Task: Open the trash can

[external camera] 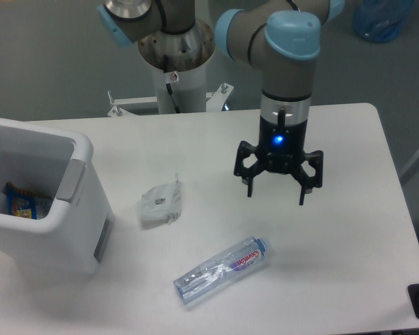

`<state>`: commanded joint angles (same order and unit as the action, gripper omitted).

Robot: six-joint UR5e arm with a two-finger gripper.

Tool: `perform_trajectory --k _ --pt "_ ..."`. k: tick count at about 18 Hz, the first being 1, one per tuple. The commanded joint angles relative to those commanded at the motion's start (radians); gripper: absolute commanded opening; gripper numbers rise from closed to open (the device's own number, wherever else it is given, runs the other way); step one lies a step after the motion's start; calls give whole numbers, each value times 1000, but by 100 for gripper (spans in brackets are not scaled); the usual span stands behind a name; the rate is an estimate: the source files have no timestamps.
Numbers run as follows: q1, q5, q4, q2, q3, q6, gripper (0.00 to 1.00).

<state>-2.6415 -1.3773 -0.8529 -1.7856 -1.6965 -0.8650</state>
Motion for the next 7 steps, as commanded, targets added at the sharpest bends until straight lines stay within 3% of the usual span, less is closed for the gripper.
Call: perform_trajectory --k 7 --pt "21 -160 -5 -21 -34 -216 100"
